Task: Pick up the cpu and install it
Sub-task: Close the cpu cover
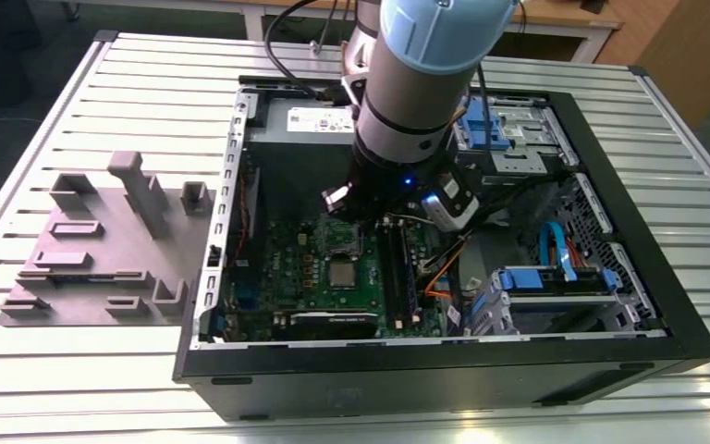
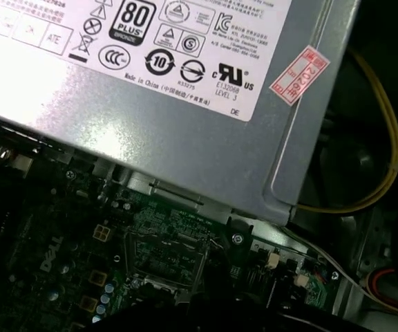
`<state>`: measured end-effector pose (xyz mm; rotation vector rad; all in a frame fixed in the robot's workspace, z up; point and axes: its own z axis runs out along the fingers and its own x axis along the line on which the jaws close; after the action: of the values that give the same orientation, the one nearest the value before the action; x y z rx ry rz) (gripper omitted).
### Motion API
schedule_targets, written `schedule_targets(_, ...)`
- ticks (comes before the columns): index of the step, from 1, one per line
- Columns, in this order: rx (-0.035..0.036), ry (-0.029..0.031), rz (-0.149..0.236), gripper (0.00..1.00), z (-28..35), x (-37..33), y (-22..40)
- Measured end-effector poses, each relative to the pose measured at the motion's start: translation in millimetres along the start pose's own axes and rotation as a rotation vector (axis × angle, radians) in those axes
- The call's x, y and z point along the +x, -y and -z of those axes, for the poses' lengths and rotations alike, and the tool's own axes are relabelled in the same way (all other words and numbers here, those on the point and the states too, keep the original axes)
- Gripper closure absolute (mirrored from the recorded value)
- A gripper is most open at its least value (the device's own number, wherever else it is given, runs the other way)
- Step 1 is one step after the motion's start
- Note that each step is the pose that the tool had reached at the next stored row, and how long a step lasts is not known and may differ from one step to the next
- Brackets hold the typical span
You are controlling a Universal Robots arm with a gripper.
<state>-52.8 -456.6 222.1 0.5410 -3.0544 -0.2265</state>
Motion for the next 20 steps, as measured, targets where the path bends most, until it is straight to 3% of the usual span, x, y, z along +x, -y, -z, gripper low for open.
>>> schedule_targets(20, -0.0003, -0.0077, 0.053, 0.9, 0.5, 0.0, 3.5)
